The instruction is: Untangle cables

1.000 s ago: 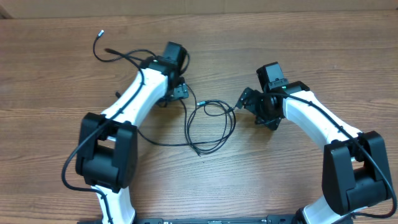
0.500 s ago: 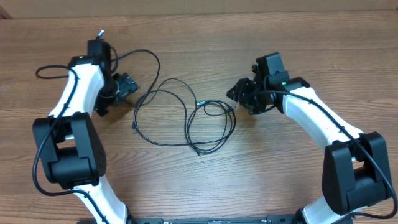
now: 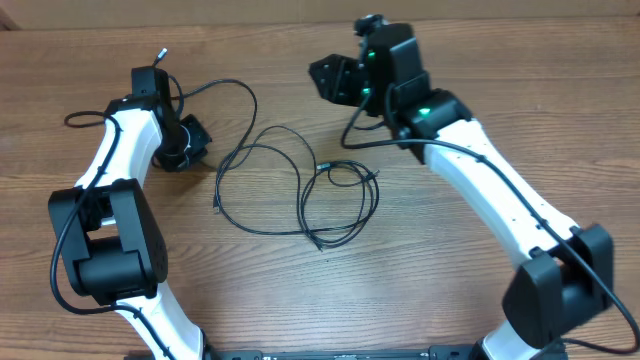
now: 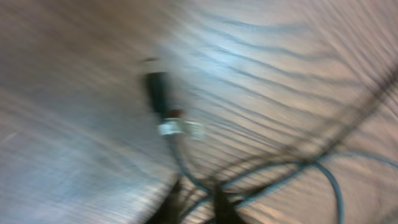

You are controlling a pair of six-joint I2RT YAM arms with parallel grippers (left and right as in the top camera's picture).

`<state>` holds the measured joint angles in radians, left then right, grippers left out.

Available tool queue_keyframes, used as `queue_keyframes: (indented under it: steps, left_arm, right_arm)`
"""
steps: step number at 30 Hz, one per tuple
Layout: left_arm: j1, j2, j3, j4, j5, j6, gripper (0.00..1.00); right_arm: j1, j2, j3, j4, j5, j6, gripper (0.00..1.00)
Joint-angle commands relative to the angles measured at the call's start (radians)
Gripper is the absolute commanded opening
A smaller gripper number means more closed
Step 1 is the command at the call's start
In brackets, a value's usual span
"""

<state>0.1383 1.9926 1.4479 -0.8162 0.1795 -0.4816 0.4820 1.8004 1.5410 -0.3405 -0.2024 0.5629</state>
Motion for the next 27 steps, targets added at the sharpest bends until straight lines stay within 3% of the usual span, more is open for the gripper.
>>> queue_keyframes:
  steps: [1, 4, 8, 11, 15, 18, 19, 21, 23, 25, 26, 27]
  left_arm:
    - [0.003, -0.018, -0.006, 0.009, 0.169, 0.193, 0.04]
    - [0.012, -0.018, -0.006, 0.011, 0.180, 0.193, 0.04]
    - [0.014, -0.018, -0.006, 0.013, 0.182, 0.190, 0.04]
    - [0.008, -0.018, -0.006, 0.014, 0.200, 0.192, 0.04]
    - [-0.003, -0.018, -0.006, 0.023, 0.228, 0.213, 0.04]
    - [-0.015, -0.018, -0.006, 0.029, 0.185, 0.215, 0.04]
    - [-0.019, -0.018, -0.006, 0.031, 0.162, 0.213, 0.07]
    - [-0.028, -0.018, -0.006, 0.041, 0.095, 0.209, 0.24]
    - [-0.033, -0.018, -0.004, 0.047, 0.068, 0.178, 0.26]
    - [-0.035, -0.018, 0.041, -0.014, 0.068, 0.152, 0.36]
    - [-0.035, -0.018, 0.067, -0.044, 0.064, 0.151, 0.37]
    - [-0.035, -0.018, 0.107, -0.088, 0.048, 0.143, 0.38]
  right_arm:
    - [0.008, 0.080, 0.072, -0.011, 0.033, -0.019, 0.49]
    - [0.008, 0.137, 0.151, -0.071, 0.025, -0.023, 0.61]
    - [0.010, 0.161, 0.158, -0.179, 0.024, -0.084, 0.66]
    - [-0.006, 0.152, 0.158, -0.381, 0.059, -0.156, 0.57]
    - [-0.076, 0.153, 0.153, -0.720, 0.098, -0.119, 0.56]
    - [-0.140, 0.153, 0.132, -0.884, 0.097, -0.092, 0.58]
    - [-0.158, 0.153, 0.120, -0.914, 0.098, -0.092, 0.58]
    - [-0.196, 0.153, 0.090, -0.949, 0.105, -0.092, 0.60]
    - [-0.225, 0.153, 0.061, -0.951, 0.116, -0.092, 0.62]
    - [-0.275, 0.153, 0.028, -0.936, 0.116, -0.092, 0.73]
    - [-0.294, 0.153, 0.022, -0.933, 0.116, -0.092, 1.00]
    - [-0.313, 0.153, 0.018, -0.929, 0.116, -0.092, 1.00]
